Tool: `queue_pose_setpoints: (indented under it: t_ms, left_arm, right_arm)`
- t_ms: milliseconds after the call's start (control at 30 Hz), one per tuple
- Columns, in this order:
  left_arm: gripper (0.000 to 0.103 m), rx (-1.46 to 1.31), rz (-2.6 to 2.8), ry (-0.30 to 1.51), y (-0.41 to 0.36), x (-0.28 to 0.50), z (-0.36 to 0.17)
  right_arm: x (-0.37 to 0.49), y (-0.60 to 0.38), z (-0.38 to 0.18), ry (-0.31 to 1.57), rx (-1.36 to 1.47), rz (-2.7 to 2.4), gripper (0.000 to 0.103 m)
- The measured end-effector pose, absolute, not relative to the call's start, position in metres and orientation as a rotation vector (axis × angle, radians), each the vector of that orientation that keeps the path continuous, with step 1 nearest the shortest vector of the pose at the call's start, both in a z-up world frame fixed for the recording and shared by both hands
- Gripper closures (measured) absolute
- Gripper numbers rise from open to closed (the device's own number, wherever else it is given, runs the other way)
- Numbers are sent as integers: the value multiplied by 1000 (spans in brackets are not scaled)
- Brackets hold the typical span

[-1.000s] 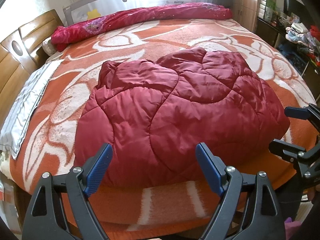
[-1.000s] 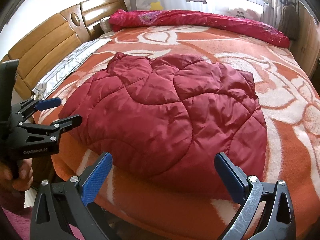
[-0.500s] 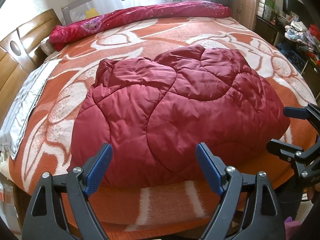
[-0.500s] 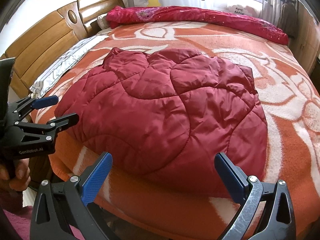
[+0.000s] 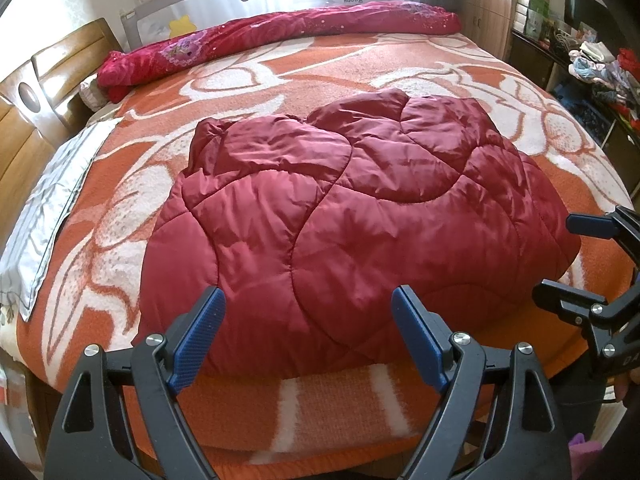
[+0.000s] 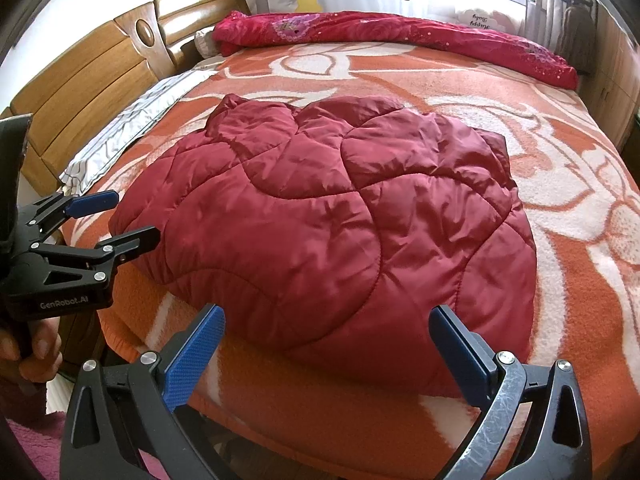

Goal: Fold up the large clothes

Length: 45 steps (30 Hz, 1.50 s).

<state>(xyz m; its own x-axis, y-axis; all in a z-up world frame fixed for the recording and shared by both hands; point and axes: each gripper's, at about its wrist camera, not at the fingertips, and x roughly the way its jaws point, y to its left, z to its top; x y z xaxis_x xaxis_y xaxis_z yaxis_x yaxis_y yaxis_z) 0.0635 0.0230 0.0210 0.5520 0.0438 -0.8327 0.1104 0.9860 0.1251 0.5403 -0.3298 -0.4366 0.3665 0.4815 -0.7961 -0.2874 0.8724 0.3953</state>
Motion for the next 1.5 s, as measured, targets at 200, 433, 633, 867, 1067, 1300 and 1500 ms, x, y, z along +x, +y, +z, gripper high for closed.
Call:
queue_pose_setpoints:
  t_ms: [200,433,633,867,1067,1300,1500]
  left_arm:
    - [17,171,-39,988,23,65,21]
    - [17,172,-40,989,23,67,21]
    - [17,172,-41,989,23,68,20]
    - [17,173,-41,990,22,70,20]
    - [17,173,-43,991,22,71,20]
    - [17,174,-45,993,21,74,19]
    - [17,176,-47,997,19,78,18]
  right_arm:
    - [541,-330,-436,1089,202,498,0]
    - [542,-331,-436,1090,202,498,0]
    - [542,-330,-436,1090,200,497,0]
    - [543,-330,-435,1089,199,496,0]
    - [548,-332,-432,1083,195,501,0]
    - [551,-332,-431,1082,193,499,0]
    - [551,-332,-431,1081,193,499,0]
